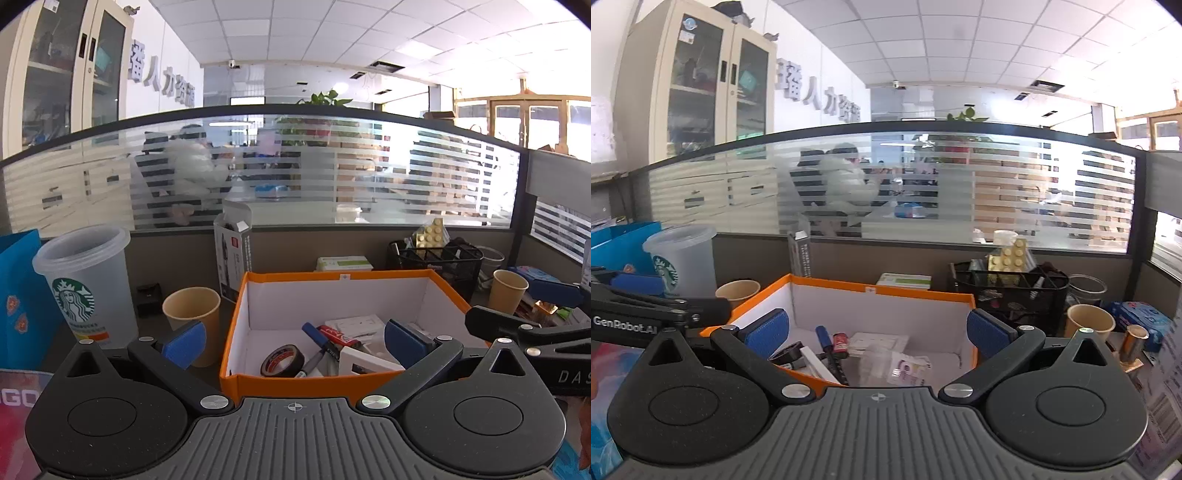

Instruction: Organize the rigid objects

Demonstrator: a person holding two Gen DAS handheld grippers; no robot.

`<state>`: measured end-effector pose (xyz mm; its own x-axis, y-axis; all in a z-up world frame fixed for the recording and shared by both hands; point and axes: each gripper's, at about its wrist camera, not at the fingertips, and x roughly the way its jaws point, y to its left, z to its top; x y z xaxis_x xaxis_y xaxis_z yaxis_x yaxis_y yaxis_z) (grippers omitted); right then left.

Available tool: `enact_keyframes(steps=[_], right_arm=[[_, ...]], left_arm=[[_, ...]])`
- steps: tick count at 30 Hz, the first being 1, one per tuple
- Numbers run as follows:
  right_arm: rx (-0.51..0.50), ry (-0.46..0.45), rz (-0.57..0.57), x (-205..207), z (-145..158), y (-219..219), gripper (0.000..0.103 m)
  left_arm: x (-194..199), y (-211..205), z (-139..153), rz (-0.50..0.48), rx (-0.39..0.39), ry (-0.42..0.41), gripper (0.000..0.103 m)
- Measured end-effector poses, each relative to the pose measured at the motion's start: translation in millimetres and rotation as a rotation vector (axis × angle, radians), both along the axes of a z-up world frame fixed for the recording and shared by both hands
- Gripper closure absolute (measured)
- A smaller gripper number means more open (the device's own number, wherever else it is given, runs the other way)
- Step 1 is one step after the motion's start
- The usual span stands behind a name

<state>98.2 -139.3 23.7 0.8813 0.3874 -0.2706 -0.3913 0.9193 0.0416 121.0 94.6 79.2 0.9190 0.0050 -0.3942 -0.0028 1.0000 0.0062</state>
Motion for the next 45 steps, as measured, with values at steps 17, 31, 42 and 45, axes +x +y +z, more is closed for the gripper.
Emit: enact_keyframes(steps=[17,31,42,45], right_arm=[[0.012,-0.015,-0.013,-11.6,3.1,-9.2,0.000],[0.011,-0.018,-0.013,-15.2,4.9,-11.0,0.000],[0.009,-0.019,-0.012,-16.1,5.1,-11.5,0.000],[0.009,-0.018,-0.012,-16.4,5.2,-11.5,0.000]], left_arm=[[-7.7,-4.3,3.6,-0.001,0.011,0.000,0.000],[-14.0,-5.4,6.9,0.003,0.017,-0.008,0.000],[-18.1,-5.7,9.1,0.013,0.025,-0.029,0.000],[-19.4,-5.4,10.0,0.017,0.027,-0.033,0.000]])
